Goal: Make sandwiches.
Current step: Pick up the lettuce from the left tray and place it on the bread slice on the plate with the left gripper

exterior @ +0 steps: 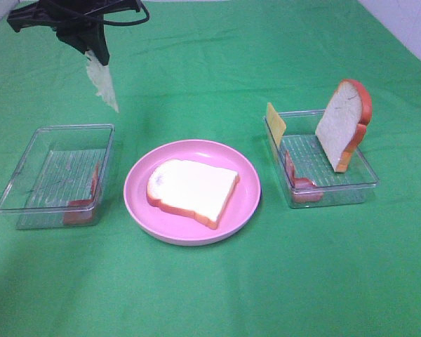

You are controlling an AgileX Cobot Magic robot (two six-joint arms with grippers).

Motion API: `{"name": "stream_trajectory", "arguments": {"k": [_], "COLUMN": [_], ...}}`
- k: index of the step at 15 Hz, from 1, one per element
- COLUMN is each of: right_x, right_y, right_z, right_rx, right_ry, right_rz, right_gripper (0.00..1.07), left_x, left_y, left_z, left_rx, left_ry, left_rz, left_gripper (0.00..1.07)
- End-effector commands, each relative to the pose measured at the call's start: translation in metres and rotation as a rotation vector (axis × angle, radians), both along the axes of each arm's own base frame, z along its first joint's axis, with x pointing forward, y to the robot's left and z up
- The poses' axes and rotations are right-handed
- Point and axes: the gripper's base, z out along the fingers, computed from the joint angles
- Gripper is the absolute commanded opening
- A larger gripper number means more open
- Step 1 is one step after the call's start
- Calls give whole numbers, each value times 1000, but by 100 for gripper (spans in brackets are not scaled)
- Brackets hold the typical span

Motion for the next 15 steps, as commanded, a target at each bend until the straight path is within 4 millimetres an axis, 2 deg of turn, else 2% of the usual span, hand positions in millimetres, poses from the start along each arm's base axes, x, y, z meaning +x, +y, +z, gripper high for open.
{"name": "stream_trajectory", "arguments": {"k": [1, 4, 7, 8, 11, 15], "right_x": [-3, -3, -3, -3, -3, -3], "right_y": [0, 0, 0, 0, 0, 0], "right_z": [-1, -1, -1, -1, -1, -1], "right_rx": [-2, -2, -2, -2, -2, -2], "right_ry": [-37, -37, -37, -37, -37, -37], "right_rz": [-6, -6, -6, -6, -6, -6], "right_gripper": [95, 95, 95, 95, 95, 95], "left_x": [-18, -36, -57, -70, -75, -68], "left_y": [-30, -76, -114, -129, -135, -144], "left_z": [2, 4, 5, 4, -9, -53], "left_rx": [-45, -90, -129, -112, -117, -129], "left_ry": [66, 15, 14, 17, 97, 210], "left_rz": [-155, -290, -380, -484, -561, -601], "left_gripper": [0, 0, 0, 0, 0, 0]}}
